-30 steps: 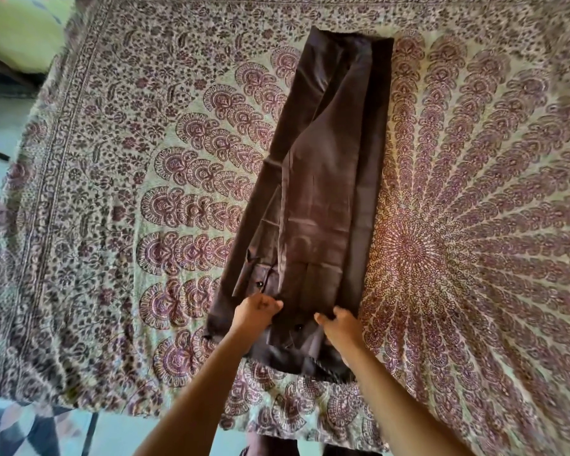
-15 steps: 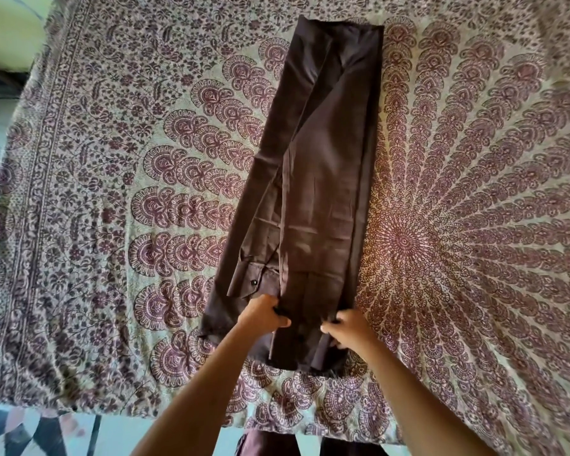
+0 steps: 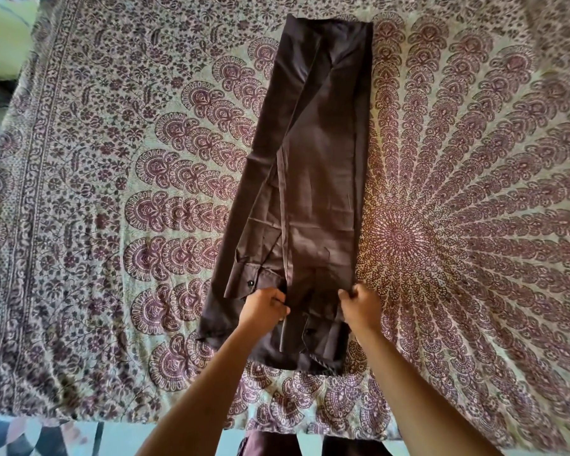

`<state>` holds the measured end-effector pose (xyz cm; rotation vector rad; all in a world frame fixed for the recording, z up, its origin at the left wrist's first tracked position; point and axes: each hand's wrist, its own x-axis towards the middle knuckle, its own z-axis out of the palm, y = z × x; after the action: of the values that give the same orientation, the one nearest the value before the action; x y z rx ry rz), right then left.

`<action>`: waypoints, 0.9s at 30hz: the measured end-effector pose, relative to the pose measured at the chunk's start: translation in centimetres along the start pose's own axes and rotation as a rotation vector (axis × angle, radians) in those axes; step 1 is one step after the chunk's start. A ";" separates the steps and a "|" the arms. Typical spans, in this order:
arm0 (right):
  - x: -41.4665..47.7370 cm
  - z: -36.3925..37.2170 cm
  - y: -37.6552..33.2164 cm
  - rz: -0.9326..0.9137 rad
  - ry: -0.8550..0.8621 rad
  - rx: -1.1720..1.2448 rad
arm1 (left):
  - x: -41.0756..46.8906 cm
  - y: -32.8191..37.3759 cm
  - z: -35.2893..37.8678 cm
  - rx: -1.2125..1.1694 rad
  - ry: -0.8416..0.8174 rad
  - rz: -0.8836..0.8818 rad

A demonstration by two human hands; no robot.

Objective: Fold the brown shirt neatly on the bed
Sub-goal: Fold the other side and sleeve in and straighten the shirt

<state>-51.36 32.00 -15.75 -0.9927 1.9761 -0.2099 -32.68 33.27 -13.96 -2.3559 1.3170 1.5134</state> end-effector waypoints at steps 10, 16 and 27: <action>-1.2 0.3 1.0 -0.017 -0.014 -0.201 | -0.4 -0.5 -0.9 0.234 0.056 -0.047; 1.5 -1.7 -2.9 -0.194 0.170 -0.189 | 1.5 1.9 -3.6 0.182 0.142 -0.005; 14.5 -6.6 -17.4 -0.416 0.182 0.082 | 15.1 17.1 -14.6 -0.022 0.314 0.404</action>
<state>-50.82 8.63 -12.64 -1.3630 1.8828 -0.6260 -31.15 6.34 -11.36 -2.5323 1.9560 1.2673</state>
